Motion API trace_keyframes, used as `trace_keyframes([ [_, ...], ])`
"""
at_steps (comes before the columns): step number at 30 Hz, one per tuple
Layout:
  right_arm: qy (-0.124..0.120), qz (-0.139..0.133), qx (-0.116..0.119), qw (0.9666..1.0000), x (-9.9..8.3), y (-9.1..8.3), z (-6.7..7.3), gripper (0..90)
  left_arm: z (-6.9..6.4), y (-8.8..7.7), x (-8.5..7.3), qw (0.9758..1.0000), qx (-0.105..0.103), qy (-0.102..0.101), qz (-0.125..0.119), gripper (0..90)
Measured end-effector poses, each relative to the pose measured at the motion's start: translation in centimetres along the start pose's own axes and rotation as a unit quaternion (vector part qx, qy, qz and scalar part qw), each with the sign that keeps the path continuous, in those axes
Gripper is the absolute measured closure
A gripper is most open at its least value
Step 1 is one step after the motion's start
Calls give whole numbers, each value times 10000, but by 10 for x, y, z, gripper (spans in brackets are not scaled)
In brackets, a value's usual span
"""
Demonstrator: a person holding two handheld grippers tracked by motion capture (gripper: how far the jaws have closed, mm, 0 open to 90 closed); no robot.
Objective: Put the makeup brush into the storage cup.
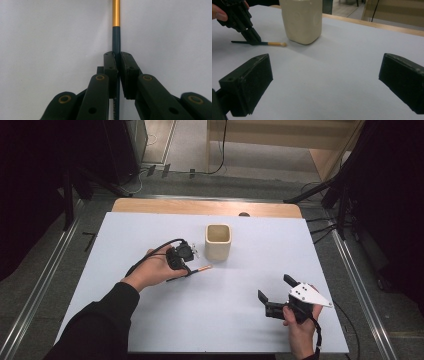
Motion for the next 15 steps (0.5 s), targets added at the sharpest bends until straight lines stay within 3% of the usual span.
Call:
trace_keyframes([
  [4,40,32,29,10000,-1,1,0,0,-2,-5,-8,9991,-114,-136,-378,846],
  [8,12,49,41,10000,-1,2,1,0,-6,-14,-15,9967,-122,-229,-767,846],
  [11,3,62,36,10000,-1,3,2,0,-10,-22,-20,9944,-79,-266,-1018,846],
  [15,4,68,46,10000,0,4,3,0,-15,-34,-27,9893,-6,-315,-1426,846],
])
Point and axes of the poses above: each handheld gripper's, and its own axes: y roughly forward along the jaws, x roughly out of its top, z roughly to its left, the point moved 3 cm from there along y, roughly forward along the jaws, and after that the axes turned 1 degree about y, right-handed, at the moved point
